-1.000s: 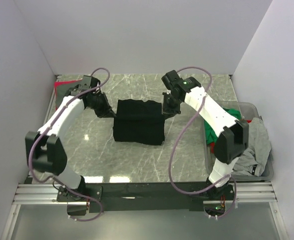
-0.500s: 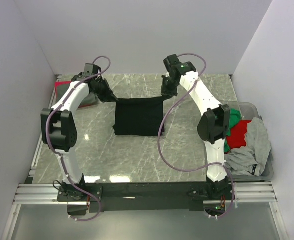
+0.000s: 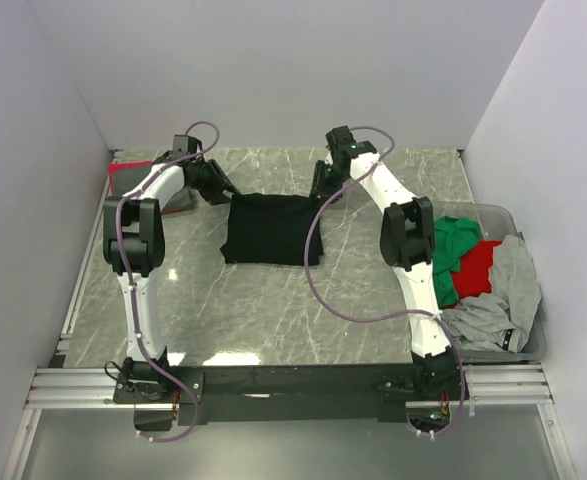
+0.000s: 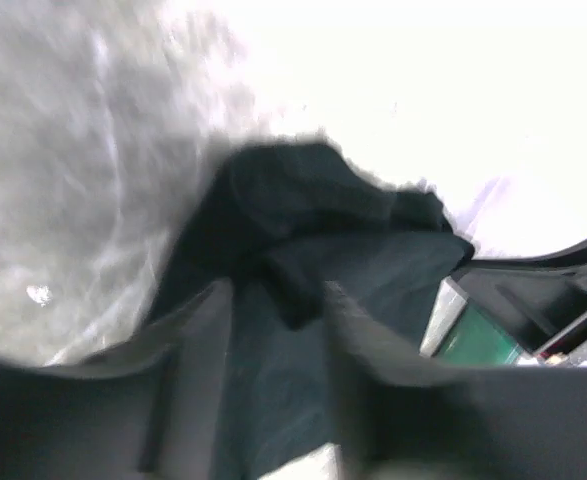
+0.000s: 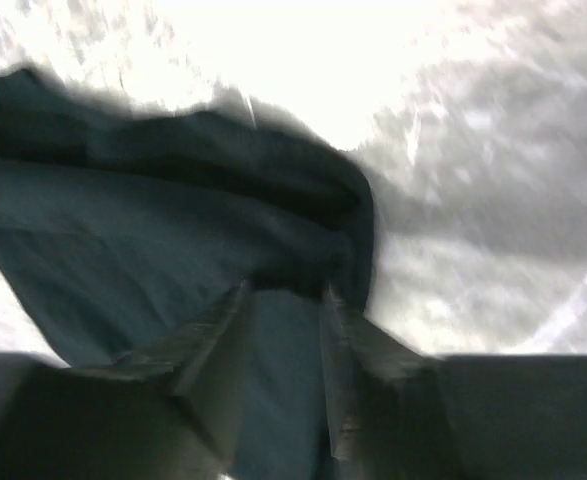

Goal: Fold and stack the t-shirts
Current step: Fold the tshirt

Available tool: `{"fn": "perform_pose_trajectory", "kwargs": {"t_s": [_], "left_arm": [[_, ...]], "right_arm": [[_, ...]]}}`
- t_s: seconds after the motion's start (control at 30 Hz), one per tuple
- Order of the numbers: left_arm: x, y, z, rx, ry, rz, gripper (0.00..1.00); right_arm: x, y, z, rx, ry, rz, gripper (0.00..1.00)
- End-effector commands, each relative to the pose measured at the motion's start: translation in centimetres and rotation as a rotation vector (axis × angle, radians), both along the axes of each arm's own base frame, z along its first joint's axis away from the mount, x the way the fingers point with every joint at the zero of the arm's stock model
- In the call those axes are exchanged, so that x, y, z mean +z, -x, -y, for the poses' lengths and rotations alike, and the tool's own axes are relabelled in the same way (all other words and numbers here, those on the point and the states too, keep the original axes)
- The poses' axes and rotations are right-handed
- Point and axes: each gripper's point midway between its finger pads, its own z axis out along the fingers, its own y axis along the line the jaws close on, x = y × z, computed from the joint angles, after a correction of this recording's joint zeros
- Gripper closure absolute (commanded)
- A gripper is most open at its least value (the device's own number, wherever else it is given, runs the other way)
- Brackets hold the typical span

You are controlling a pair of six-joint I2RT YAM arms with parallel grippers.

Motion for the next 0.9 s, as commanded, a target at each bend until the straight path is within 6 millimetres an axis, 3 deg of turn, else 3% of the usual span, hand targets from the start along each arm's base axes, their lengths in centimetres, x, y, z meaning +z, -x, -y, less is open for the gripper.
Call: {"fn": "perform_pose_trajectory", "kwargs": {"t_s": [0.0, 0.03, 0.13, 0.17, 0.2, 0.23, 0.3, 0.33, 0.37, 0.4, 0.43, 0.5, 0.53, 0.6, 0.7, 0.87], "left_arm": [[4.3, -4.5, -1.1, 0.077, 0.0, 0.19, 0.5], [4.9, -4.9, -1.1, 0.081, -0.004, 0.211, 0.4], [5.9, -5.0, -1.5, 0.078, -0.028, 0.247, 0.27], [6.7, -4.7, -1.5, 0.072, -0.032, 0.264, 0.26], [6.8, -4.4, -1.6, 0.059, -0.044, 0.273, 0.26], [5.8, -3.5, -1.7, 0.05, -0.052, 0.251, 0.26], [6.2, -2.3, -1.7, 0.017, -0.07, 0.264, 0.25], [4.9, -1.1, -1.7, 0.004, -0.08, 0.234, 0.25], [5.3, -0.4, -1.8, -0.016, -0.089, 0.249, 0.26], [5.2, 0.0, -1.6, -0.03, -0.087, 0.259, 0.26], [3.8, 1.4, -1.6, -0.04, -0.084, 0.227, 0.26], [4.2, 2.5, -1.4, -0.059, -0.071, 0.244, 0.26], [3.3, 3.5, -1.1, -0.073, -0.059, 0.227, 0.26], [3.5, 4.4, -1.1, -0.082, -0.056, 0.233, 0.26], [2.8, 5.8, -1.1, -0.092, -0.056, 0.222, 0.26], [1.5, 7.3, -1.2, -0.11, -0.059, 0.181, 0.26]], "right_arm": [[3.7, -3.8, -2.1, 0.045, -0.146, 0.166, 0.54], [4.3, -4.1, -2.0, 0.048, -0.154, 0.184, 0.39], [7.0, -4.3, -1.6, 0.058, -0.152, 0.265, 0.26], [6.5, -4.0, -1.2, 0.056, -0.139, 0.263, 0.26], [8.4, -3.6, -0.9, 0.059, -0.136, 0.304, 0.25], [7.5, -2.9, -0.4, 0.051, -0.112, 0.284, 0.25], [9.2, -2.3, 0.3, 0.047, -0.093, 0.323, 0.25], [8.4, -1.7, 1.0, 0.033, -0.056, 0.308, 0.25], [8.6, -1.2, 1.1, 0.034, -0.04, 0.311, 0.25], [9.9, -0.7, 1.5, 0.034, -0.028, 0.34, 0.25], [9.0, 0.1, 2.0, 0.025, 0.011, 0.324, 0.25], [10.2, 1.3, 1.8, 0.037, 0.015, 0.352, 0.24], [9.4, 2.2, 1.8, 0.042, 0.024, 0.328, 0.25], [9.6, 3.8, 0.8, 0.067, 0.007, 0.314, 0.25], [8.3, 6.7, -1.0, 0.121, 0.002, 0.262, 0.3], [4.7, 10.9, -3.4, 0.172, 0.022, 0.155, 0.39]]}}
